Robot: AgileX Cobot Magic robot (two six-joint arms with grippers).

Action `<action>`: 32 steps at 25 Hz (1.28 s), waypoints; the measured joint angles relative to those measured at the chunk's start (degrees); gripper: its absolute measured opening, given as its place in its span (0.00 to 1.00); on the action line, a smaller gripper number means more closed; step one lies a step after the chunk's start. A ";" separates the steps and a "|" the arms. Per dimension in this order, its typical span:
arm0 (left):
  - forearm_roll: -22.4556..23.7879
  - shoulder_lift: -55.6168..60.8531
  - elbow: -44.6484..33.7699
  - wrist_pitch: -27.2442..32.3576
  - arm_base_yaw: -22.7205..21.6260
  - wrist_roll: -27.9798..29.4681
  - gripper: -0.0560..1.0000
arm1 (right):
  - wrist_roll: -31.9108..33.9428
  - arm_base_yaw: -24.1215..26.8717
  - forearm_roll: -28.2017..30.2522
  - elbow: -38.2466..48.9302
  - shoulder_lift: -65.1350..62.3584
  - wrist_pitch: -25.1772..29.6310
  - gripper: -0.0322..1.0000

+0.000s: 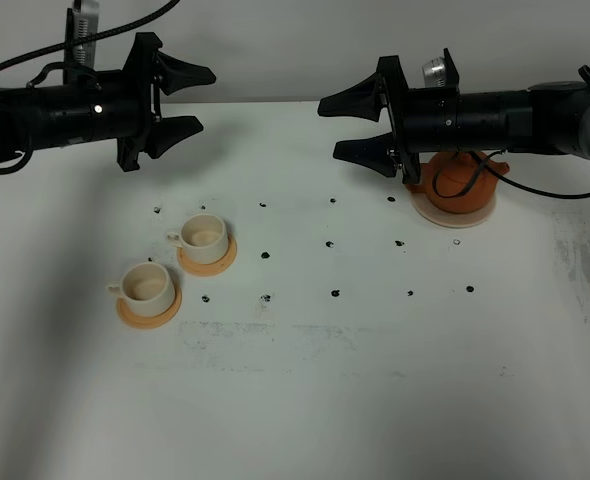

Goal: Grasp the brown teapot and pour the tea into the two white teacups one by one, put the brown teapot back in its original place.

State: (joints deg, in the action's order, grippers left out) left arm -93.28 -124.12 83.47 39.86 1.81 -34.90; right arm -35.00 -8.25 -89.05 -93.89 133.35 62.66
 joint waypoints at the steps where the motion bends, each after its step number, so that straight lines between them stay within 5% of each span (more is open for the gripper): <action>1: 0.00 0.00 0.00 -0.18 0.00 0.50 0.65 | 0.00 0.00 0.00 0.00 0.00 -0.04 0.61; 11: 0.00 0.00 0.05 -0.89 0.00 0.31 0.65 | -0.97 0.00 0.00 0.00 0.00 -0.23 0.61; 20: 1.90 0.22 2.06 4.69 0.00 -21.59 0.63 | -12.50 0.06 5.67 0.00 -2.28 -5.76 0.57; 25: 14.32 3.93 2.13 -0.29 0.11 -24.27 0.59 | -9.87 0.06 23.42 0.00 -8.66 -16.09 0.57; 32: 42.33 12.88 2.13 -8.86 3.37 -16.05 0.54 | 2.96 -0.39 49.21 0.00 -14.79 -20.32 0.57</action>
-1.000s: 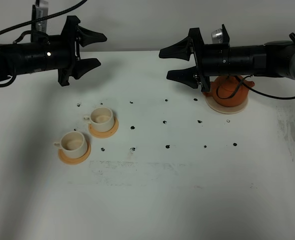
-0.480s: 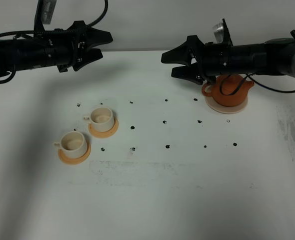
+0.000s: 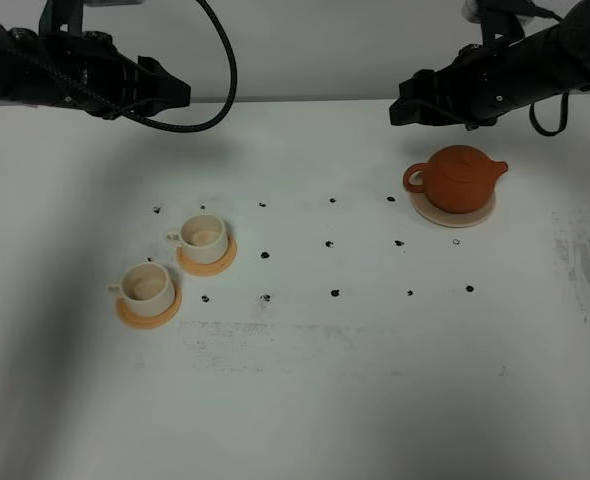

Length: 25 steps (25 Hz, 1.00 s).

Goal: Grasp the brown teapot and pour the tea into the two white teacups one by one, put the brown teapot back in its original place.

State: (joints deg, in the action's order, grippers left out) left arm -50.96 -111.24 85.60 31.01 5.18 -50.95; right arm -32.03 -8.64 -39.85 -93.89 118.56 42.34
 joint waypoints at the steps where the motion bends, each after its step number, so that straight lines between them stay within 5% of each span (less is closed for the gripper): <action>1: 2.62 1.33 0.00 -0.79 0.70 1.71 0.54 | 1.65 -0.28 3.21 0.00 -0.77 0.13 0.57; 7: 13.26 8.58 -0.68 -2.77 2.67 7.79 0.54 | 7.16 -1.52 13.26 0.05 -6.94 0.59 0.56; 18: 15.09 26.99 -19.09 -14.91 2.73 6.83 0.53 | 12.38 -1.88 25.92 0.05 -23.41 5.92 0.56; 25: 16.27 41.83 -30.88 -18.00 2.73 6.77 0.53 | 13.35 -2.50 26.73 1.73 -31.52 7.36 0.56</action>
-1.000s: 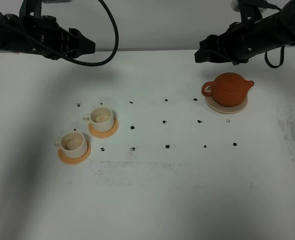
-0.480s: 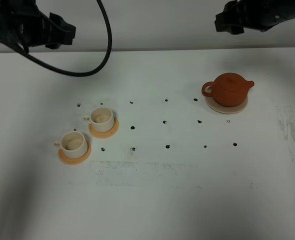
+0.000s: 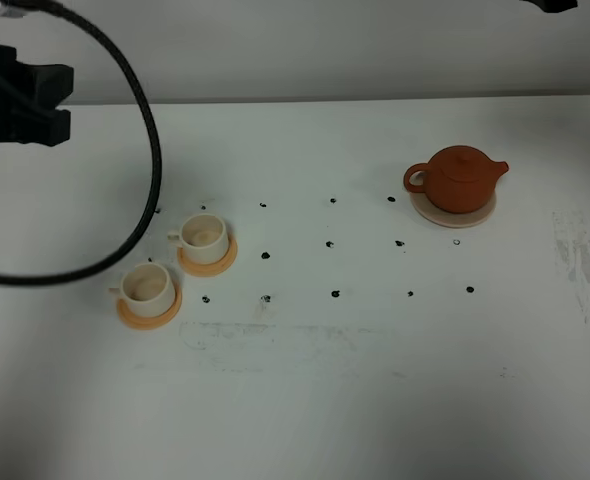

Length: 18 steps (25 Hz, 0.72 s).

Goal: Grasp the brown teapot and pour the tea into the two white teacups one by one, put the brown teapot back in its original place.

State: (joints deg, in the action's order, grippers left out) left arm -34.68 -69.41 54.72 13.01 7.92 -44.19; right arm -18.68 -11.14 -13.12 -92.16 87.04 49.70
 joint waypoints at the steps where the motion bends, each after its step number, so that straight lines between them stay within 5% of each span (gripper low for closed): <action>1: 0.25 2.12 -1.50 0.00 0.00 0.00 0.53 | 0.00 -0.27 -0.13 1.78 -1.19 -1.16 0.56; 11: 3.54 25.12 -14.14 5.32 0.00 0.83 0.53 | -2.40 -1.08 -5.07 26.90 -10.66 -21.99 0.56; 15: 10.34 34.93 -15.79 11.13 0.00 9.34 0.53 | -2.54 -1.65 -6.38 36.06 -12.92 -30.06 0.56; 18: 20.16 39.98 -15.92 16.45 0.00 20.19 0.53 | -3.30 -4.35 -6.56 39.78 -13.23 -33.22 0.56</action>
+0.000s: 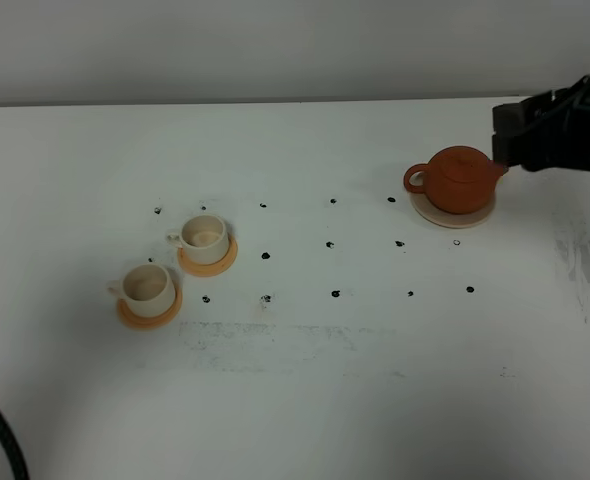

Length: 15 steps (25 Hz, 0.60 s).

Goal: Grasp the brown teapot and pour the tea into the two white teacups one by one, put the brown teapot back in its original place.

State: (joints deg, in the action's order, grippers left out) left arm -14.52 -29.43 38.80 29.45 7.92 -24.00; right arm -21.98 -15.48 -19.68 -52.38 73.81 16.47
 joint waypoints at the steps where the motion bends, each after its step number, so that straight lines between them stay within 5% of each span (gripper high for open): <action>1: 2.90 1.39 0.00 2.11 0.00 3.81 0.53 | -0.17 -1.43 0.00 0.60 0.00 -0.81 0.56; 6: 14.52 7.23 0.00 11.81 0.00 15.61 0.53 | -0.51 -7.11 -0.07 0.87 0.00 -5.10 0.56; 15: 14.89 16.50 -2.65 24.15 0.00 18.65 0.53 | -0.51 -10.90 -2.07 1.07 4.88 -8.41 0.56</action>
State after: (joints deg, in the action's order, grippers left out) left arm 0.37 -12.93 36.15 53.60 7.92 -5.35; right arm -22.50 -26.39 -21.75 -51.31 78.69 8.06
